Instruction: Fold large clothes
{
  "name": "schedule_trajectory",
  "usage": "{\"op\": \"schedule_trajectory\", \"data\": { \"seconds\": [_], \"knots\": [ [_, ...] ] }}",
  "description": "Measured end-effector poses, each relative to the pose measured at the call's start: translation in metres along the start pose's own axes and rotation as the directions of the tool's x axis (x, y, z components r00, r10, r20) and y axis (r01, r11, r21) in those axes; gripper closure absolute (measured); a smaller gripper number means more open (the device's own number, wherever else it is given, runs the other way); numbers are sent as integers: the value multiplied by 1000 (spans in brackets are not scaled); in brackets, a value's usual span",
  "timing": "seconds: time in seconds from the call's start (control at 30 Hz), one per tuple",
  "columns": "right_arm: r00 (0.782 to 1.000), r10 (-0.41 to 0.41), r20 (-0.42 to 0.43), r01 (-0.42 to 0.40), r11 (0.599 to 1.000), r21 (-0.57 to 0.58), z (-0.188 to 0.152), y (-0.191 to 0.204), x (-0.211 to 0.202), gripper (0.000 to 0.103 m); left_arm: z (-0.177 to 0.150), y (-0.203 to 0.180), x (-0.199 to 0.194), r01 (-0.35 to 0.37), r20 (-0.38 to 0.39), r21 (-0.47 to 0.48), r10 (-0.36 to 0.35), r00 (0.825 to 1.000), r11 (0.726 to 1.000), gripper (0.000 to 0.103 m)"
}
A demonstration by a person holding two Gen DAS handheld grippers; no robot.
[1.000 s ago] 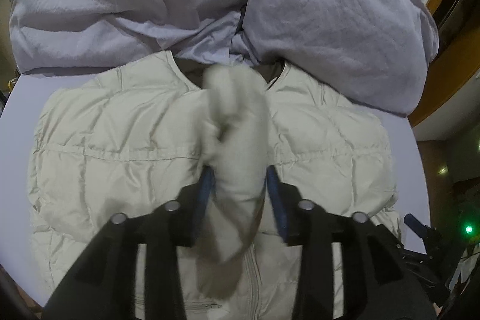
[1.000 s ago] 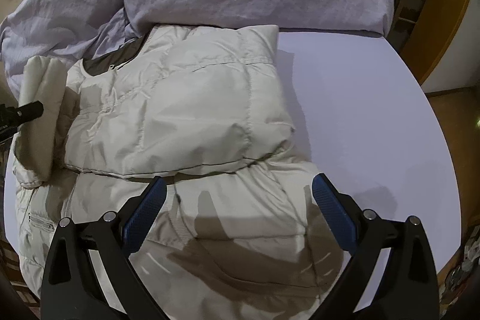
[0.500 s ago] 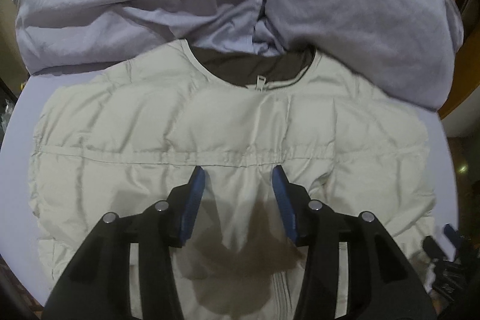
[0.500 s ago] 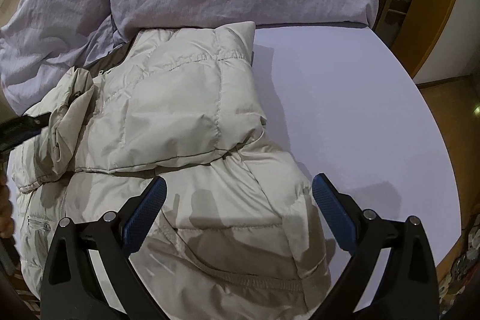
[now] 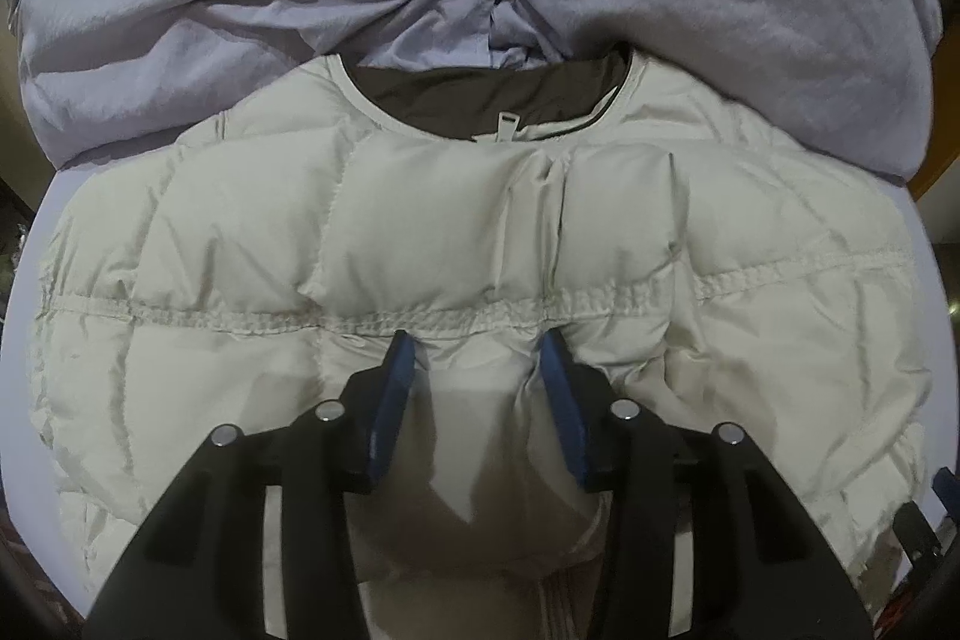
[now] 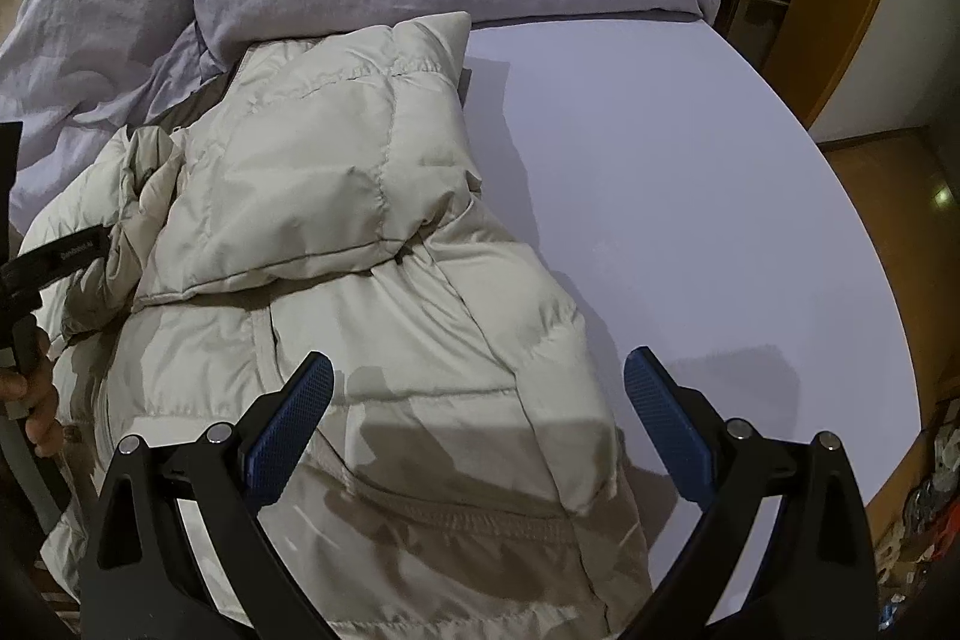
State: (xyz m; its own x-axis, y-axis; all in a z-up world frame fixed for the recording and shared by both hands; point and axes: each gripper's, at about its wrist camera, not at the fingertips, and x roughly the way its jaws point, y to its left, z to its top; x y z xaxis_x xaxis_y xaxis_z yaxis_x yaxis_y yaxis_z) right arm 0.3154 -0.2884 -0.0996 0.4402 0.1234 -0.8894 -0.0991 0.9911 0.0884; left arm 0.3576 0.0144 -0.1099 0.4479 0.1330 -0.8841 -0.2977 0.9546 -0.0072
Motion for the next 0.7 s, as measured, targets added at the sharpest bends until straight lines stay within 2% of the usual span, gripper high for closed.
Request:
{"op": "schedule_trajectory", "data": {
  "seconds": [0.1, 0.17, 0.33, 0.5, 0.7],
  "knots": [
    [1000, 16, 12, -16, 1000, -11, -1, -1, -4, 4, -6, 13, -16, 37, 19, -22, -37, 999, 999, 63],
    [999, 31, 17, -30, 999, -18, -1, -2, -6, 4, -13, 24, -32, 33, 47, -23, -31, 998, 999, 63],
    [994, 106, 16, -105, 993, -54, -8, -6, -16, 4, -36, 65, -62, 32, 81, -62, -27, 996, 998, 54],
    [986, 163, -36, -165, 983, -83, -26, -22, -23, 4, -74, 119, -93, 11, 92, -107, -1, 996, 994, 49],
    [967, 220, -127, -228, 972, -58, -51, -47, -25, 8, -138, 187, -113, -36, 39, -171, 44, 998, 985, 48]
  ]
}}
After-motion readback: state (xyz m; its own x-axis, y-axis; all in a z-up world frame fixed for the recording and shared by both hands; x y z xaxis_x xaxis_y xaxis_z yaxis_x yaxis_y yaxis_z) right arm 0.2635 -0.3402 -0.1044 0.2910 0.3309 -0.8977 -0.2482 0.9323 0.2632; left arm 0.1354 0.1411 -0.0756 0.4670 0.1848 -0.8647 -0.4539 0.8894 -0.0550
